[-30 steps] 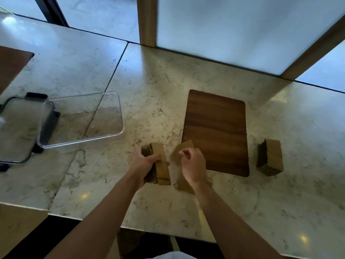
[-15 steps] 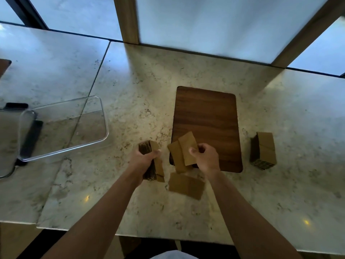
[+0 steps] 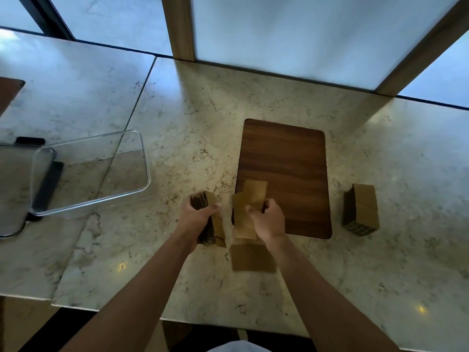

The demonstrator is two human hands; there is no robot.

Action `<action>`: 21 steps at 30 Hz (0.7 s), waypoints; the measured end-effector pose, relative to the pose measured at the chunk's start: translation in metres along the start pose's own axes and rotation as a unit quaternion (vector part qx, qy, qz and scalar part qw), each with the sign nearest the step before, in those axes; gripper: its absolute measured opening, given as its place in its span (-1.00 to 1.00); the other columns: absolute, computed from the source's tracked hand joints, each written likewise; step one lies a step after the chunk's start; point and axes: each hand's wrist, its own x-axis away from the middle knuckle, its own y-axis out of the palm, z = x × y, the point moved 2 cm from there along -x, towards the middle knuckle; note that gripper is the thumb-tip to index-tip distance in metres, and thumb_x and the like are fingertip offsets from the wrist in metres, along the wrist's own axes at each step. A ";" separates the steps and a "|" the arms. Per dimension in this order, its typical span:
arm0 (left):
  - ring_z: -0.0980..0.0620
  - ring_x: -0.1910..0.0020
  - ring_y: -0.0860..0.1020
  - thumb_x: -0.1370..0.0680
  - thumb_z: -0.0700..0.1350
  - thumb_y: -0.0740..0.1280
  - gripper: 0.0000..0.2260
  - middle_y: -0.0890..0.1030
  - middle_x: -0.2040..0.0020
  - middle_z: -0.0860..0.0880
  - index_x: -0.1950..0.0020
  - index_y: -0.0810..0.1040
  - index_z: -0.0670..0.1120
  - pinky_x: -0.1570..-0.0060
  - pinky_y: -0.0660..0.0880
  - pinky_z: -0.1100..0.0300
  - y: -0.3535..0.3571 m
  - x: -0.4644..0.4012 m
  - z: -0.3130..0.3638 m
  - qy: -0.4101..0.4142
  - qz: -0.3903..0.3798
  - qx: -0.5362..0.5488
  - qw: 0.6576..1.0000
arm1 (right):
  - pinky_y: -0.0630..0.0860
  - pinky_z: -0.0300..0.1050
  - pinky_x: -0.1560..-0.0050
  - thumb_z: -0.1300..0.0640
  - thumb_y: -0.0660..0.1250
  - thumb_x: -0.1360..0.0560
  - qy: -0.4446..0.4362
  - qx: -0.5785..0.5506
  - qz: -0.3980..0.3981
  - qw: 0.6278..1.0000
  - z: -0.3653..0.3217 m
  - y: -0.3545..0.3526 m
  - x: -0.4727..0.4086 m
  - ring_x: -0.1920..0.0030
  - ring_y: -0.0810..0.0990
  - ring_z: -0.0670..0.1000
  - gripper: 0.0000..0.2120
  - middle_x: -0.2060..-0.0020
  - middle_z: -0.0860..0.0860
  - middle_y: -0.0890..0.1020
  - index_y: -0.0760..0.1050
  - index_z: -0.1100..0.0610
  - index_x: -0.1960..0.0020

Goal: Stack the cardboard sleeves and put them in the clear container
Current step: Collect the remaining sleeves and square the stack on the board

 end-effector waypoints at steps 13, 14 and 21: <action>-0.19 0.16 0.76 -0.48 -0.27 0.53 -0.73 0.75 0.08 -0.19 -0.13 0.60 -0.10 0.21 0.71 -0.11 0.017 0.024 0.009 -0.003 -0.109 0.040 0.993 | 0.64 -0.03 0.02 0.15 0.34 -0.61 0.001 -0.266 -0.100 0.959 -0.017 -0.012 0.013 -0.09 0.67 0.09 -0.89 -0.07 0.08 0.69 0.56 0.10 -0.12; -0.19 0.16 0.75 -0.47 -0.27 0.52 -0.74 0.75 0.07 -0.20 -0.13 0.61 -0.11 0.24 0.71 -0.11 0.015 0.024 0.010 -0.006 -0.097 0.055 0.994 | 0.63 -0.03 0.01 0.18 0.36 -0.59 0.005 -0.278 -0.100 0.955 -0.015 -0.015 0.012 -0.08 0.67 0.10 -0.90 -0.04 0.08 0.70 0.58 0.11 -0.09; -0.26 0.08 0.75 -0.50 -0.24 0.52 -0.72 0.76 0.04 -0.22 -0.19 0.61 -0.12 0.19 0.70 -0.14 0.013 0.025 0.013 0.005 -0.112 0.083 0.990 | 0.56 0.19 -0.28 0.07 0.40 -0.56 0.003 -0.177 -0.244 0.954 -0.009 -0.005 0.017 -0.22 0.64 0.12 -0.55 -0.22 0.09 0.64 0.45 0.09 -0.42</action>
